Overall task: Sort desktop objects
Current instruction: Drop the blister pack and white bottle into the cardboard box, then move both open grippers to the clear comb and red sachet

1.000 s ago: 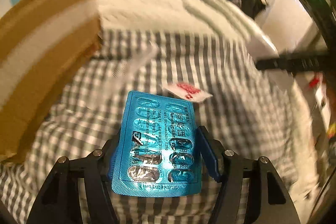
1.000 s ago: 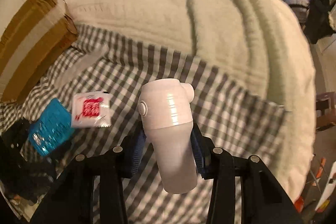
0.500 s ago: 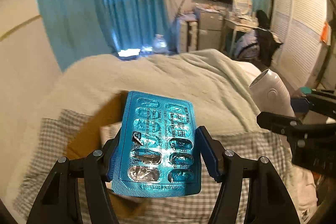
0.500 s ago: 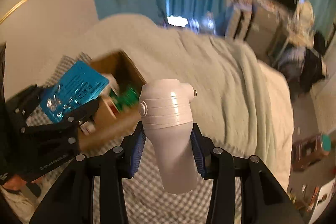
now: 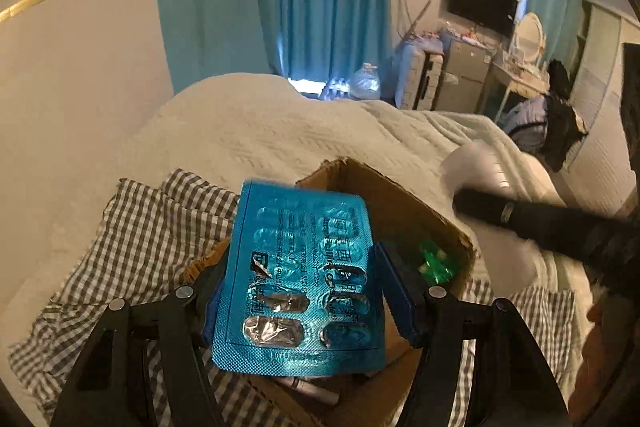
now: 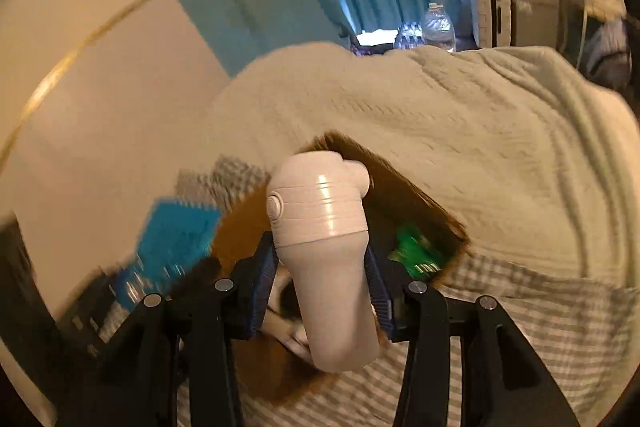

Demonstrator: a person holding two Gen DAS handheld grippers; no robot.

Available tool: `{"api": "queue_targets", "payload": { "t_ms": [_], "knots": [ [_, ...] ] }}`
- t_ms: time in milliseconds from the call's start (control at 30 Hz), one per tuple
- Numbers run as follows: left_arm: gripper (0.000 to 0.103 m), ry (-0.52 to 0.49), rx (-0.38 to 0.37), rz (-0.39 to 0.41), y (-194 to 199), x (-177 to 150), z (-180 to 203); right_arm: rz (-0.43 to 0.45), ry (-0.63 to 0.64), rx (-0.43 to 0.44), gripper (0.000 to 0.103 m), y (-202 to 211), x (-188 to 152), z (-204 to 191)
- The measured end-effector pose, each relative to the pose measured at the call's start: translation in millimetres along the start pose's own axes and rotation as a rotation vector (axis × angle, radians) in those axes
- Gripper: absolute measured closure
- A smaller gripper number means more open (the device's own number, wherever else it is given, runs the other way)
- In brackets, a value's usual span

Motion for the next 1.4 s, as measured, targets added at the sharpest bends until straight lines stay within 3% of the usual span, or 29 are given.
{"api": "queue_targets", "payload": {
  "t_ms": [33,67,100,200,300,433,667,767,900,967,1100,1333,1400],
  "knots": [
    [0.01,0.014,-0.013,-0.011,-3,-2,-1,0.042,0.009,0.01,0.028,4,6,-1],
    [0.002,0.024,-0.017,-0.026,-5,-1,-5,0.089,0.015,0.007,0.016,10,10,-1],
    [0.0,0.031,-0.007,-0.035,-6,-1,-8,0.109,0.019,0.013,0.016,14,15,-3],
    [0.0,-0.023,0.013,-0.04,-4,-1,-4,0.123,0.039,0.01,0.016,28,22,4],
    [0.0,-0.094,0.034,-0.003,8,2,10,0.134,0.076,-0.057,0.016,41,17,15],
    [0.0,-0.148,-0.001,0.046,30,1,40,0.107,0.087,-0.134,0.016,64,4,39],
    [0.0,-0.293,-0.065,0.114,70,-3,105,0.098,0.07,-0.188,0.016,125,-13,99],
    [0.0,-0.244,-0.101,0.12,76,-11,118,0.059,0.041,-0.211,0.016,135,-25,126],
    [0.0,-0.125,-0.135,0.054,58,-34,133,0.037,0.139,-0.319,0.016,134,-50,154],
    [0.0,-0.12,-0.142,0.027,47,-43,144,0.012,0.195,-0.348,0.016,130,-64,167],
    [0.0,-0.187,-0.097,0.005,21,-62,170,-0.05,0.214,-0.392,0.016,115,-83,197],
    [0.0,-0.354,-0.098,-0.003,-23,-81,213,-0.117,0.175,-0.396,0.016,93,-95,234],
    [0.0,-0.384,-0.13,-0.013,-35,-86,225,-0.13,0.168,-0.396,0.016,88,-99,242]
  ]
}}
Point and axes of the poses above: each gripper's, at about its wrist camera, not at the fingertips, and y roughly against the way its jaws point, z to its right, x to its top, the point moved 4 cm from there along -y, roughly the way its jaws point, and after that the axes turned 14 degrees about -y, right-handed, at the moved point
